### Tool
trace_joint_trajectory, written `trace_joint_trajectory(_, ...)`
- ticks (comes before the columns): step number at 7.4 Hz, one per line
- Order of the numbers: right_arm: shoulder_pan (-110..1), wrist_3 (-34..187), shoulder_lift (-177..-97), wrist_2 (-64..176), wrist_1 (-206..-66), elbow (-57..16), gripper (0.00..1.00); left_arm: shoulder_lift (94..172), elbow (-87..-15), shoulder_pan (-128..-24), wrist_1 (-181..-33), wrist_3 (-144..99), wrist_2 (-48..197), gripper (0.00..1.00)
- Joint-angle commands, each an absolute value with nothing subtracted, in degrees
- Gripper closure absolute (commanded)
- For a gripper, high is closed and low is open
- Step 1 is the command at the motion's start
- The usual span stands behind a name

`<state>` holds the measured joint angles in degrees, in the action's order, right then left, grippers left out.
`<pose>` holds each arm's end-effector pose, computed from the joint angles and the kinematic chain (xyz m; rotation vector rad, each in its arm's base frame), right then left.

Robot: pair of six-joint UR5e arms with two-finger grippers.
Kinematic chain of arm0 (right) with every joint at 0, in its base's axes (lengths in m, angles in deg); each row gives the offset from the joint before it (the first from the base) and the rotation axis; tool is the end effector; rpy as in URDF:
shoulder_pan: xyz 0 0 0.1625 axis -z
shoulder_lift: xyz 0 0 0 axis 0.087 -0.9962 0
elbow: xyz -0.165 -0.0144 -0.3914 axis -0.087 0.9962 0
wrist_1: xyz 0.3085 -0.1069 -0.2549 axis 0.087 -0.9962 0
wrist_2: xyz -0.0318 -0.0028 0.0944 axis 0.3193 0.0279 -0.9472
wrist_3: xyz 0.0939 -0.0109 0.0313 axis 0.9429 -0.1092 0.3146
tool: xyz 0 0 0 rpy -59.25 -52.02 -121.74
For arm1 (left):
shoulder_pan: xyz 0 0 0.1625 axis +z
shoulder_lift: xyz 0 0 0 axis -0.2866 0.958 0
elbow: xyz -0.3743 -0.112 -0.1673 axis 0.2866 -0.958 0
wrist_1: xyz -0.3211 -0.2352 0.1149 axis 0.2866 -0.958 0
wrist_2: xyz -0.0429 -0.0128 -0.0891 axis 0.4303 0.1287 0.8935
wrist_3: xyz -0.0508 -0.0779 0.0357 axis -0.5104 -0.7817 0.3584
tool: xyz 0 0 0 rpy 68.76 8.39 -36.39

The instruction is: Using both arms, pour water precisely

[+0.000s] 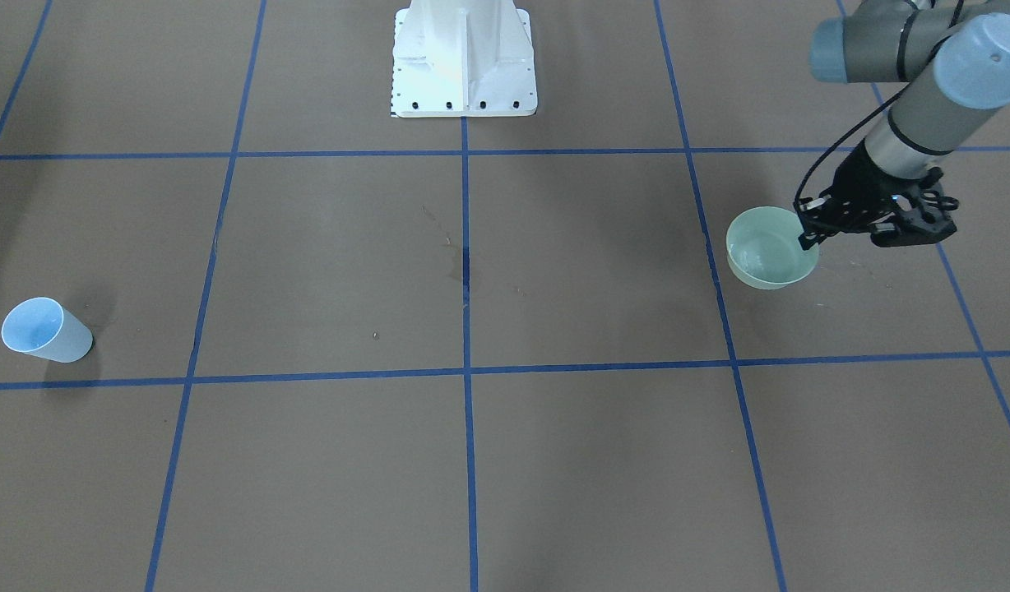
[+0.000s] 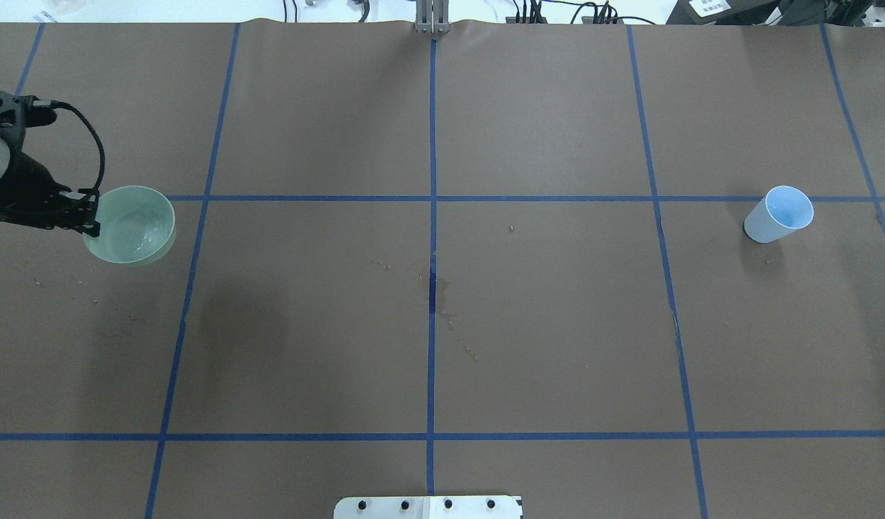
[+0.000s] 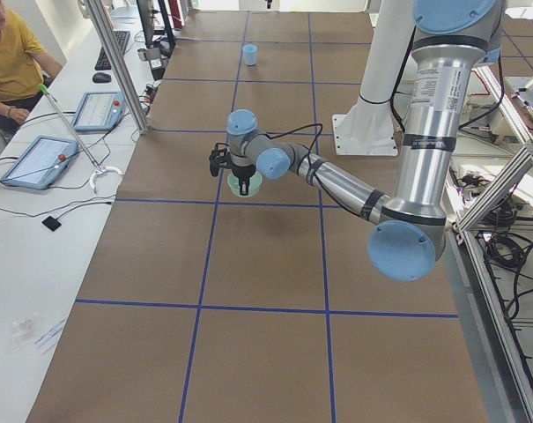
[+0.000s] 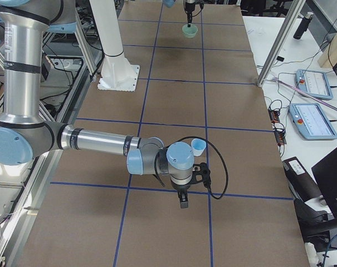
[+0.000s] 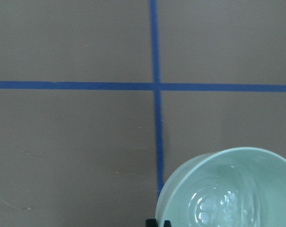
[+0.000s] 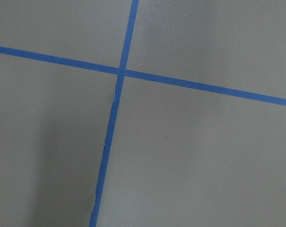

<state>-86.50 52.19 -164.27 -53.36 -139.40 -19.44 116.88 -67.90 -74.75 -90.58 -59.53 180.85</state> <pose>0.0778 -0.4403 0.6865 0.1330 -0.7311 -0.1313 0.2125 -0.4776 0.4546 -0.0276 0.8385 -0.1395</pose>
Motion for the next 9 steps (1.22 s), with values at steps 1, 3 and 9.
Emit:
trace_joint_trajectory(1, -86.5, 52.2, -164.3, -53.5, -139.5, -19.4, 0.00, 112.5, -66.4, -76.8, -90.8, -59.6, 183.2, 1.00)
trace_joint_trajectory(3, -86.5, 52.2, -164.3, -53.5, -139.5, -19.4, 0.00, 111.5, -63.8, -77.1, -91.9, -59.7, 185.6, 1.00)
trace_joint_trajectory(9, -86.5, 52.2, -164.3, -53.5, -139.4, -19.4, 0.00, 109.3, -50.6, -78.2, -110.9, -58.7, 187.5, 1.00)
